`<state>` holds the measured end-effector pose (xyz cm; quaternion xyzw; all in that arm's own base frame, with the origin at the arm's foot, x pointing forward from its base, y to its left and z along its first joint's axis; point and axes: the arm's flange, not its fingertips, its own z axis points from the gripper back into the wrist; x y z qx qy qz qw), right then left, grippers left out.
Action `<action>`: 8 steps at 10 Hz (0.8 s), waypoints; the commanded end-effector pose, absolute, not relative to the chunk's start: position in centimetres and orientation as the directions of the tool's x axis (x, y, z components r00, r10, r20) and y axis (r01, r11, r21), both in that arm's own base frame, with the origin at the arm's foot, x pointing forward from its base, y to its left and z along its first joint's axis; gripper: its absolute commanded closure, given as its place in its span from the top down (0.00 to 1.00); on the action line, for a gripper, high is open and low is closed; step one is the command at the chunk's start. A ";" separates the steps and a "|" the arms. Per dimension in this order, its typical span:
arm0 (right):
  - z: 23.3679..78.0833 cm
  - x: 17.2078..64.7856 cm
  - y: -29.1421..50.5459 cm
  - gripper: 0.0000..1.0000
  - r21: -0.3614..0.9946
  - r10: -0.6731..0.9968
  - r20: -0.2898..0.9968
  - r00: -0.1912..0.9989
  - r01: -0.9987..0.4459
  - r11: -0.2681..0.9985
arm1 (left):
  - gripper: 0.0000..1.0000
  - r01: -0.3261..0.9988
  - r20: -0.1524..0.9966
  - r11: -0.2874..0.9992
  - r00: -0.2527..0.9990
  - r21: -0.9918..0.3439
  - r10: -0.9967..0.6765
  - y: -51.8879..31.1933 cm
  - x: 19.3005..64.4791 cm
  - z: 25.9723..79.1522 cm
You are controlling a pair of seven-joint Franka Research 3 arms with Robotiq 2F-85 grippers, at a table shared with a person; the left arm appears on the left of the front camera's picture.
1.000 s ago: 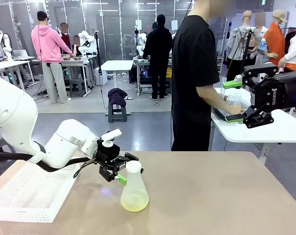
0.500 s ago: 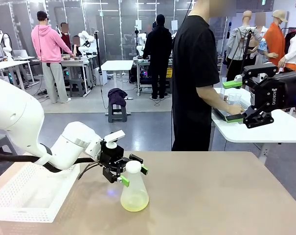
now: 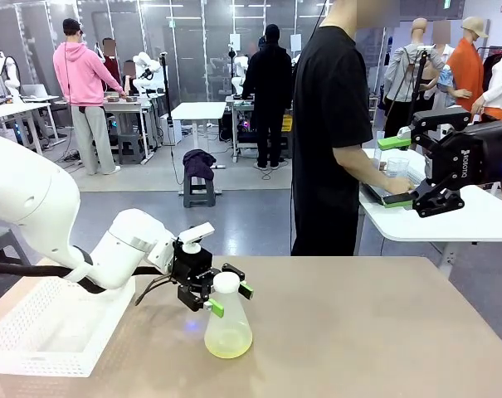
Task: Prepare the solutions needed for the experiment.
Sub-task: When the human places the Big flask in the center of the table, pick up the Big flask and place it in the left Organizing basket.
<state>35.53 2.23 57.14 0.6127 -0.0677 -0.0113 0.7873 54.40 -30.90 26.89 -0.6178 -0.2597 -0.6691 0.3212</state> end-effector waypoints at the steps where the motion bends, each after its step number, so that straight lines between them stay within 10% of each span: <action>1: 57.3 35.4 2.3 1.00 0.969 -0.104 0.101 0.989 -0.074 0.237 | 0.60 0.744 0.997 -0.667 -0.025 -0.032 -0.076 -30.9 55.0 27.0; 2: 57.3 35.4 2.3 1.00 0.969 -0.104 0.101 0.989 -0.074 0.237 | 0.74 0.743 0.997 -0.669 -0.020 -0.032 -0.071 -30.8 55.0 27.1; 3: 57.3 35.4 2.3 1.00 0.969 -0.104 0.101 0.989 -0.074 0.237 | 0.40 0.743 0.997 -0.668 -0.021 -0.032 -0.071 -30.7 55.1 27.1; 4: 57.3 35.4 2.3 1.00 0.969 -0.104 0.101 0.989 -0.074 0.237 | 0.54 0.740 0.998 -0.672 -0.021 -0.025 -0.061 -30.6 55.1 27.1; 5: 57.3 35.4 2.3 1.00 0.969 -0.104 0.101 0.989 -0.074 0.237 | 0.20 0.741 0.998 -0.671 -0.028 -0.022 -0.063 -30.4 55.0 27.2; 6: 57.3 35.4 2.3 1.00 0.969 -0.104 0.101 0.989 -0.074 0.237 | 0.34 0.742 0.997 -0.670 -0.031 -0.020 -0.065 -30.3 55.0 27.3; 7: 57.3 35.4 2.3 1.00 0.969 -0.104 0.101 0.989 -0.074 0.237 | 0.00 0.741 0.997 -0.671 -0.032 -0.019 -0.064 -30.2 54.9 27.4; 8: 57.3 35.4 2.3 1.00 0.969 -0.104 0.101 0.989 -0.074 0.237 | 0.14 0.744 0.997 -0.668 -0.035 -0.020 -0.069 -30.1 54.9 27.5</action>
